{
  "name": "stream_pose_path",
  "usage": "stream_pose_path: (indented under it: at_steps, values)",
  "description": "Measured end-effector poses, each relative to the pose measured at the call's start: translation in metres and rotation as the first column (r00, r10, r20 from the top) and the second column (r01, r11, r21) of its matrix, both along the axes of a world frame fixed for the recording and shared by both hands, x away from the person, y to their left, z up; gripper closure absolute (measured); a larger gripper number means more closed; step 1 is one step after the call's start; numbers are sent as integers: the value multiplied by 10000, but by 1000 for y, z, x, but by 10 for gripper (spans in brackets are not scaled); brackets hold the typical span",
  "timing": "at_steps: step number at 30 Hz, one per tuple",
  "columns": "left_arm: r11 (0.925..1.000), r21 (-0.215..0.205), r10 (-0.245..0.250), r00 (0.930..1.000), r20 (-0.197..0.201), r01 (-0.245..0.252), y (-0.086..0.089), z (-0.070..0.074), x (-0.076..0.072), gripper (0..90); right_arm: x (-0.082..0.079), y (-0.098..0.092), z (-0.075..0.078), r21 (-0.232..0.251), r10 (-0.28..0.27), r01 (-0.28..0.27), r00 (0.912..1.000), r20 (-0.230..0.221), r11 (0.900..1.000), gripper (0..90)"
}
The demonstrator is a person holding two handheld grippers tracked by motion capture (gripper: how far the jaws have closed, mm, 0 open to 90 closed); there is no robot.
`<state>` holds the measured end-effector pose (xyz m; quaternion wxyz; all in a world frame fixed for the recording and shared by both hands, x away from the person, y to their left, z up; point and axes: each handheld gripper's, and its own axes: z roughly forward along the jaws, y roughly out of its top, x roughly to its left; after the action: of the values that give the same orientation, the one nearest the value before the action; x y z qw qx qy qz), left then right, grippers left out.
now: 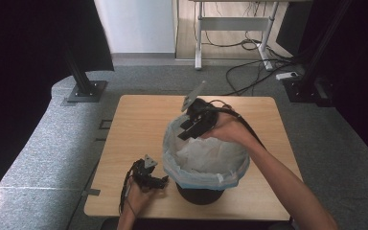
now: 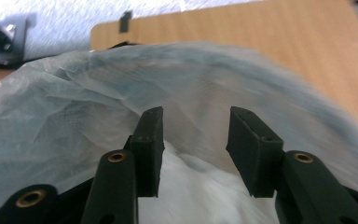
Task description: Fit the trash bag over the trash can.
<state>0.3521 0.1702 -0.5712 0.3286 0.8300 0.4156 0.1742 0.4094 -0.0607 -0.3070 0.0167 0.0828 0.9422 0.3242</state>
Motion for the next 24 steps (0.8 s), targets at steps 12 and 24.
stream_pose_path:
  at_steps: [12,24]
  values:
    - [10000,-8,-43,10000,-20,43,0,0,0,0,-1,43,-61,-2179,585,-733,9955,-739,9732,654]
    - [10000,-5,-86,10000,-20,86,0,0,1,0,-6,13,-22,-1461,266,-345,9981,-557,9887,567]
